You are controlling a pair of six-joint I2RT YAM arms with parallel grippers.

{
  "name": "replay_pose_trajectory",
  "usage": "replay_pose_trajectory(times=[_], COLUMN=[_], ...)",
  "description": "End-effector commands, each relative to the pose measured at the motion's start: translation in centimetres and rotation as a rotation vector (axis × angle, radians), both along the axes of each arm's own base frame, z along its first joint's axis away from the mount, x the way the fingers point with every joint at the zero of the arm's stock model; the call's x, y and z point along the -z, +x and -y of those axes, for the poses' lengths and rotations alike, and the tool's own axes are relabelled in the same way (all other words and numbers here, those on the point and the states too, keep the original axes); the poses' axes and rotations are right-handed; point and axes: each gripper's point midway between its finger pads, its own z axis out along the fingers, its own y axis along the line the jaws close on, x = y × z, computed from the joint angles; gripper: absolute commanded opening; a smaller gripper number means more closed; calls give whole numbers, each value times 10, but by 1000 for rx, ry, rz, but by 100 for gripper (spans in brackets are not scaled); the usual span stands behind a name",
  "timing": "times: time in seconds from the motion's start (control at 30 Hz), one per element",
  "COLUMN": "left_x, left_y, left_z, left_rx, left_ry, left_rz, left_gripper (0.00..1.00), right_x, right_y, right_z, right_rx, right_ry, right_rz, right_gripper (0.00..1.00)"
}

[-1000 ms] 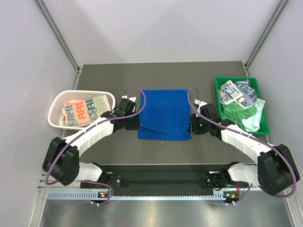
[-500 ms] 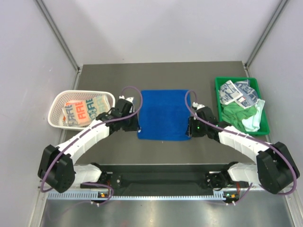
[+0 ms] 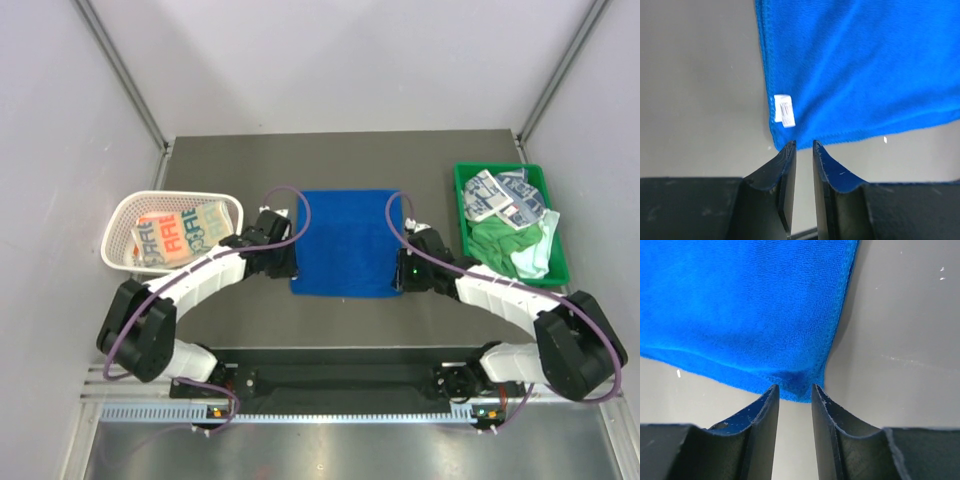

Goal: Fold and stack the towels
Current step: Fold the towel

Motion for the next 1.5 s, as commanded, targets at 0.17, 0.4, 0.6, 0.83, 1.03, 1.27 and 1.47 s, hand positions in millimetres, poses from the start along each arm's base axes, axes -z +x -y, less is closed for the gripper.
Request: replay_pose_trajectory(times=[0.17, 0.4, 0.6, 0.83, 1.03, 1.27, 1.47], left_x=[27, 42, 49, 54, 56, 57, 60], left_y=[11, 8, 8, 6, 5, 5, 4], left_z=[0, -3, -9, -12, -12, -12, -12], left_rx=[-22, -19, -30, -30, -30, -26, -22], left_ry=[32, 60, 93, 108, 112, 111, 116], left_rz=[5, -25, -28, -39, -44, -44, -53], left_gripper=[24, 23, 22, 22, 21, 22, 21], right_x=[11, 8, 7, 0, -10, -10, -1], right_y=[2, 4, 4, 1, 0, 2, 6], right_z=[-1, -1, -1, 7, 8, -5, -4], right_rx=[56, 67, 68, 77, 75, 46, 66], right_ry=[-19, -17, -19, -44, -44, -96, -177], right_rz=[11, 24, 23, 35, 55, 67, 74], right_gripper=[32, 21, 11, 3, 17, 31, 31])
